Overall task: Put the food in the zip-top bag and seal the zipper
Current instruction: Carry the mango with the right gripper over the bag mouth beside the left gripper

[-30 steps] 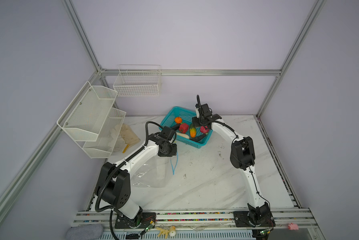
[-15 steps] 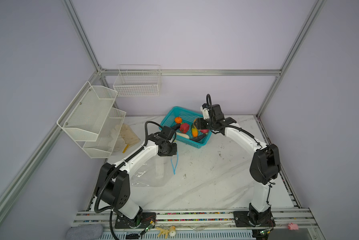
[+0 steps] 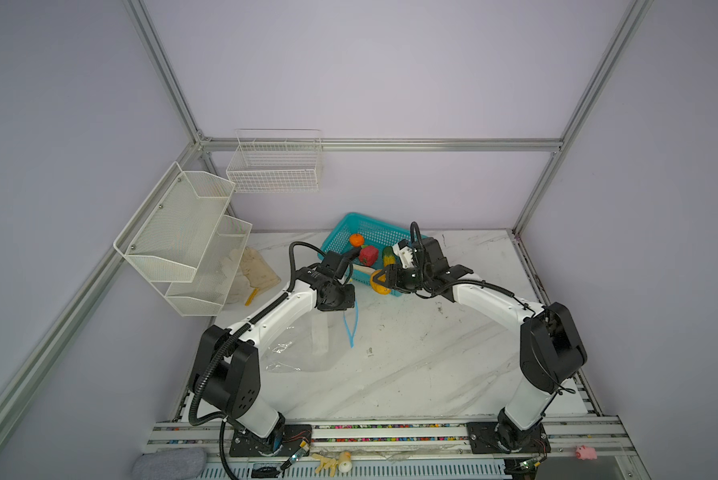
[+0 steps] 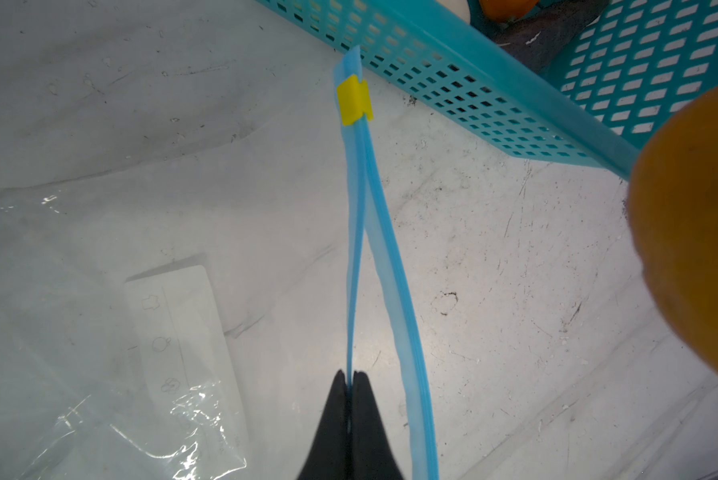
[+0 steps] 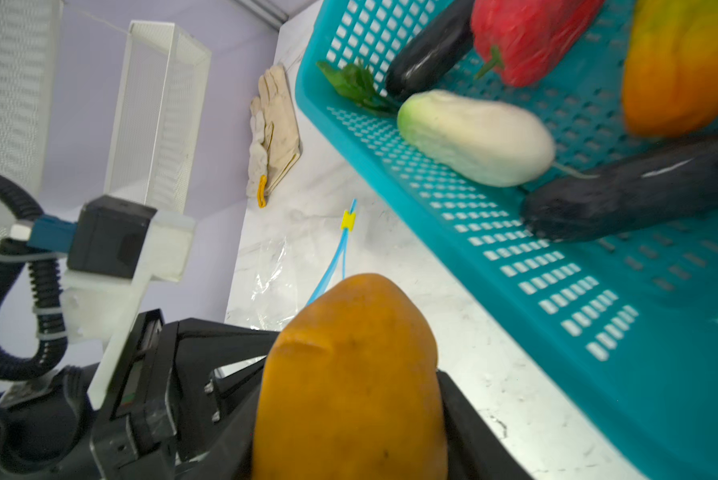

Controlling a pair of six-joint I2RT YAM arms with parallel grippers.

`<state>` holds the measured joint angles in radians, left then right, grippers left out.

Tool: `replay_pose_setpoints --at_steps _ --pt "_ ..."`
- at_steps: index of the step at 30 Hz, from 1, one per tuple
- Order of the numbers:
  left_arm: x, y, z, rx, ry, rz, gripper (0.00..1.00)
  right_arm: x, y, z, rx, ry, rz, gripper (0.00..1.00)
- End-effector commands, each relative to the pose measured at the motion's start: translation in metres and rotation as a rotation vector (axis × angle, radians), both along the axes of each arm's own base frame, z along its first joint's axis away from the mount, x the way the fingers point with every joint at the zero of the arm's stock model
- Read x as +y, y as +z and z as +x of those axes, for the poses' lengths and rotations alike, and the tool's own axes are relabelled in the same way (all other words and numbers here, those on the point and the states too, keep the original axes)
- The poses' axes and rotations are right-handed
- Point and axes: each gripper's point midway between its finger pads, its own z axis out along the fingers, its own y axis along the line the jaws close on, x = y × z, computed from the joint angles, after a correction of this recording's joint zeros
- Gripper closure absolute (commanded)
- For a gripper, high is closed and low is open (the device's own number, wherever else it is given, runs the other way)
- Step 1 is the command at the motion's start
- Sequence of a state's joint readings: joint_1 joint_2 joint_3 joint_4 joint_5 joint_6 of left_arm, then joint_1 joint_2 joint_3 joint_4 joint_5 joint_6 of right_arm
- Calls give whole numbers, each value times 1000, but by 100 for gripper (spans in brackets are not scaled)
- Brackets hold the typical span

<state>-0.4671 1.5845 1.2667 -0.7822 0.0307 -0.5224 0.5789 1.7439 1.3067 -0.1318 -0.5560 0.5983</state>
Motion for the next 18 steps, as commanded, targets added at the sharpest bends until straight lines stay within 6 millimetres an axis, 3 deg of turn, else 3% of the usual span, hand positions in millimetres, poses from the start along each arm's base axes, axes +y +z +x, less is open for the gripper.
replay_pose_setpoints --at_steps 1,7,18 --pt "-10 38 12 -94 8 -73 100 25 17 -13 17 27 98 45" --pt "-11 41 12 -99 4 -81 100 50 4 -27 56 83 110 45" --pt "-14 45 11 -101 6 -101 100 60 -19 -34 109 112 135 47"
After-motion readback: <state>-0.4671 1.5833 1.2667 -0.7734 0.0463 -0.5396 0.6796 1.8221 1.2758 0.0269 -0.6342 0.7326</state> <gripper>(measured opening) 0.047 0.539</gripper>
